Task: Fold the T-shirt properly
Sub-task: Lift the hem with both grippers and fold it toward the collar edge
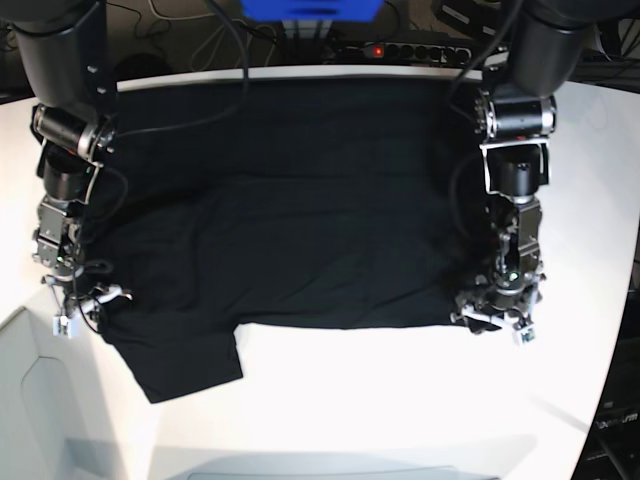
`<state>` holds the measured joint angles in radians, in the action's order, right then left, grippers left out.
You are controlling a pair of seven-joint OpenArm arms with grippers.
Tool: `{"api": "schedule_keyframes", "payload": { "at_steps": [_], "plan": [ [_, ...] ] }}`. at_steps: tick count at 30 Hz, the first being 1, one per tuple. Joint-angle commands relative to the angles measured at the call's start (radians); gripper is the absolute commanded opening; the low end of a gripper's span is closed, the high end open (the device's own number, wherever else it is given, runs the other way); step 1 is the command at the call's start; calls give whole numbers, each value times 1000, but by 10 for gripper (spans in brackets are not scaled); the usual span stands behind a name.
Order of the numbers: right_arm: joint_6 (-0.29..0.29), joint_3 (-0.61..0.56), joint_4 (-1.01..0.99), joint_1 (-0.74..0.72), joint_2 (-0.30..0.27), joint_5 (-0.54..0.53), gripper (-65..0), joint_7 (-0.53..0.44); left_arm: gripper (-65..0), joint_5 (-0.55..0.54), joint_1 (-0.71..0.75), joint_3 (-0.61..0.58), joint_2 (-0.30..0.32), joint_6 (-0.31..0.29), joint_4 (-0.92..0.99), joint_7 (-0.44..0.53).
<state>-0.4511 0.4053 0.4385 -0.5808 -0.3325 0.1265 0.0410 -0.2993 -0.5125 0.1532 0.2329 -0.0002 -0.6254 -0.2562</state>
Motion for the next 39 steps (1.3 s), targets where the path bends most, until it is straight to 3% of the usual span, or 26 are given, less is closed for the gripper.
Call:
{"api": "schedule_keyframes", "payload": {
  "at_steps": [1,5,7,13,25,28,31,35,39],
  "plan": [
    [-2,-1,4,-12,-14,14,-650,27,-313,-19,-10,-17,-4,-5,3,-55],
    [-2,-1,4,-12,-17,14,-650,27,-575,-19,-7,-30,-4,2,3,-53],
    [-2,-1,4,-12,-18,14,-650,27,-650,-22,-7,-28,-4,4,3,-61],
    [-2,7,43,-25,-14,9,-650,18,-650,-27,10,-27,-2,6,-69,-67],
    [-5,8,334,77,2,6,-650,29,-650,-25,217,141,-4,6,-604,-346],
    [-5,8,425,147,2,-57,-650,43,-650,-27,268,171,-4,6,-707,-380],
    [-7,8,544,219,-1,-143,-650,116,-650,-28,311,201,-5,6,-795,-403],
    [-7,8,710,331,-4,-239,-650,185,-650,-28,387,270,-46,2,-940,-441],
    [-7,8,840,433,-1,-264,-650,214,-650,-28,470,329,-96,-2,-1078,-484]
  ]
}}
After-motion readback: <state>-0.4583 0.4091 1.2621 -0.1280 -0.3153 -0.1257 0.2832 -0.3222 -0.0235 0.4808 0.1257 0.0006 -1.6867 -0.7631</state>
